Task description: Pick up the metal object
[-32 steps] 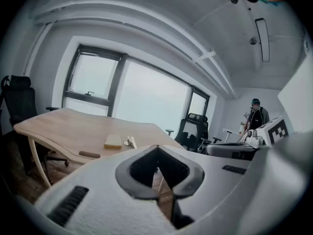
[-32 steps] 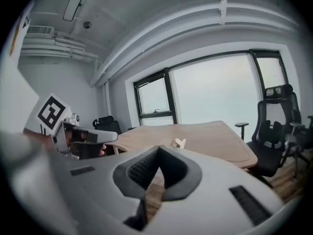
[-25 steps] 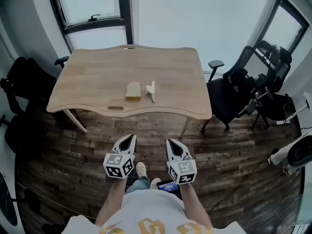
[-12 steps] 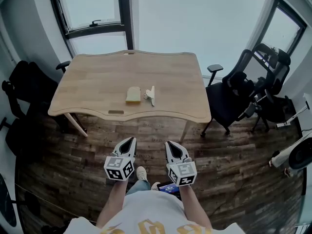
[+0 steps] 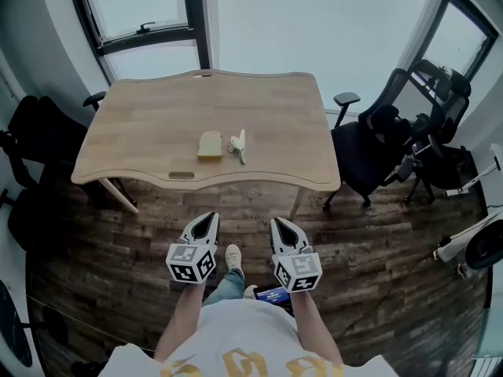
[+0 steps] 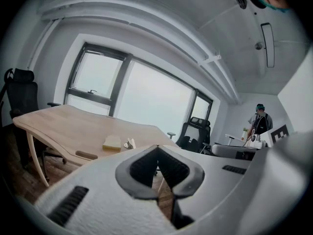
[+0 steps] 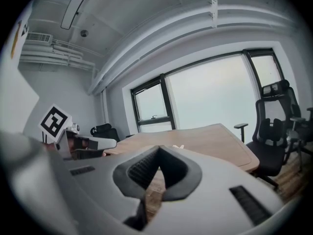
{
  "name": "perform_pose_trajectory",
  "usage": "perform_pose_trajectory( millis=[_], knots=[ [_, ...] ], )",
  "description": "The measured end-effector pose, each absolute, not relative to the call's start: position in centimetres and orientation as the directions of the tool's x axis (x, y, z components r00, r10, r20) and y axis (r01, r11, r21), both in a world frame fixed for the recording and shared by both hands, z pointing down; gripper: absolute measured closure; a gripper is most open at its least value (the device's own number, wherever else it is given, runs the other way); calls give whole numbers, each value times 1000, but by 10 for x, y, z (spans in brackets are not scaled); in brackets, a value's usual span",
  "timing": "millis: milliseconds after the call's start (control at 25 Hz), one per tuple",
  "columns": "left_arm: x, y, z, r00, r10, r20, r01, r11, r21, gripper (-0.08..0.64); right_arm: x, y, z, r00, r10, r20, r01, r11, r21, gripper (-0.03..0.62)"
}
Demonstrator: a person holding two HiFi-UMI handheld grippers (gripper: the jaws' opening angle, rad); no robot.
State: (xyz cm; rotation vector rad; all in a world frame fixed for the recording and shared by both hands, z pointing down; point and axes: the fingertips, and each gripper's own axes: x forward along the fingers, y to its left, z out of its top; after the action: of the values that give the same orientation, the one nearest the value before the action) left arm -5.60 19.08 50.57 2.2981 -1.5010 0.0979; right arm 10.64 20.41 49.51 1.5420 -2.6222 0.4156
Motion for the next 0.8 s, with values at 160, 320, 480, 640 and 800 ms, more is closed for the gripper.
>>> perform_pose_trajectory(
  millis=[160,320,480,640,800],
  knots=[
    [-57,166,521,429,-857,286,-888,-343,306,540,108,179,509,-483,-845,227,-873,446,-198,581],
    [-58,122,533,445,-846,293,-878,-349,327,540,108,136,520,-473,-843,255,-879,434,-196,581],
    [-58,62,544,472,-828,302,-865,-369,340,540,101,82,528,-464,-839,283,-885,427,-187,581],
    [-64,-7,544,491,-819,298,-854,-385,349,540,95,25,530,-443,-843,307,-896,406,-178,581],
    [-71,-62,548,518,-803,295,-838,-407,362,540,90,-26,537,-419,-845,333,-908,388,-159,581]
  ],
)
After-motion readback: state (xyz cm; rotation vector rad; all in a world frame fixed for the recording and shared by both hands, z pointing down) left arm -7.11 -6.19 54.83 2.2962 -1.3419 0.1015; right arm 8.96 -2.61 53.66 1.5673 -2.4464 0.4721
